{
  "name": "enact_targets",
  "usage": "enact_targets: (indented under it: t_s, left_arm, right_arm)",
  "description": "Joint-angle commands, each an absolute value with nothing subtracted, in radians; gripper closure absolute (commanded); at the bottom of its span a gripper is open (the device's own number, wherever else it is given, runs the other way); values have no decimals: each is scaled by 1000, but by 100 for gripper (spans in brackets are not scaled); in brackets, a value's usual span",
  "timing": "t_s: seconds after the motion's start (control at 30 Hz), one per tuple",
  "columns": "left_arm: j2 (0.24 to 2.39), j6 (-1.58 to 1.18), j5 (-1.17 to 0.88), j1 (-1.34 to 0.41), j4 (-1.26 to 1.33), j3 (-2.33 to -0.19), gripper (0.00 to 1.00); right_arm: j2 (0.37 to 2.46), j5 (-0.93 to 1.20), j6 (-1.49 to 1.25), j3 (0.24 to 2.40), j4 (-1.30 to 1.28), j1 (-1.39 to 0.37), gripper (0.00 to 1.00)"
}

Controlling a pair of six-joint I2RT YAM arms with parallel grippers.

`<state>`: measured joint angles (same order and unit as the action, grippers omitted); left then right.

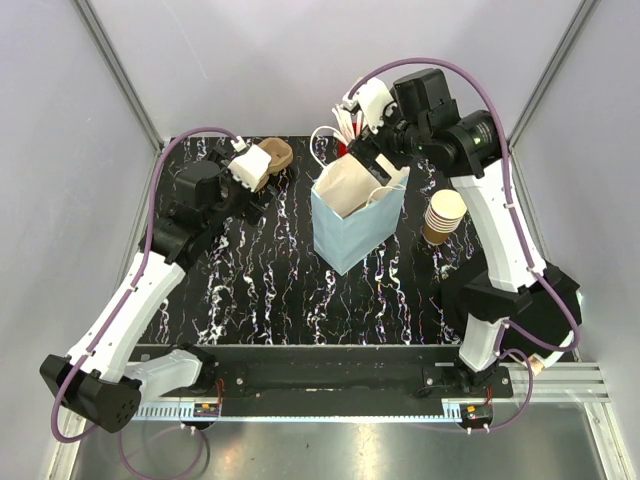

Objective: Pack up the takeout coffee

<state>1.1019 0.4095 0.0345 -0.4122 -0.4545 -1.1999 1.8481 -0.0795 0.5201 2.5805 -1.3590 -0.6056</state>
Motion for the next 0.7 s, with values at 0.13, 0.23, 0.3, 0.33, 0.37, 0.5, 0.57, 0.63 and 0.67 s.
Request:
enact_targets:
  t_s: [0.13, 0.23, 0.3, 0.33, 0.37, 0.5, 0.57, 0.63, 0.67]
  left_arm:
    - [1123, 408, 28, -410, -413, -1252, 1]
    - [1132, 416, 17, -413, -413, -1261, 1]
    - [1140, 419, 11, -417, -413, -1269, 1]
    - [1147, 420, 9, -423, -414, -1278, 1]
    - [1152, 425, 9, -429, -413, -1282, 1]
    - [1177, 434, 8, -468, -396, -1302, 1]
    - [1201, 443, 18, -511, -388, -1324, 1]
    - [1235, 460, 35, -566, -367, -1347, 1]
    - [1249, 466, 66, -584, -359, -1357, 1]
  right_arm:
    - [1732, -2, 595, 2484, -1516, -601, 0]
    - [1665, 29, 652, 2407, -1491, -601, 0]
    - [1626, 51, 679, 2343, -1471, -600, 0]
    - [1585, 51, 702, 2317, -1460, -601, 0]
    - [1563, 43, 712, 2262, -1430, -600, 0]
    - [1479, 5, 690, 2125, -1300, -565, 0]
    - [1450, -21, 646, 2071, -1219, -537, 1]
    - [1408, -29, 602, 2025, -1151, -490, 0]
    - [1396, -49, 588, 1976, -1085, -477, 0]
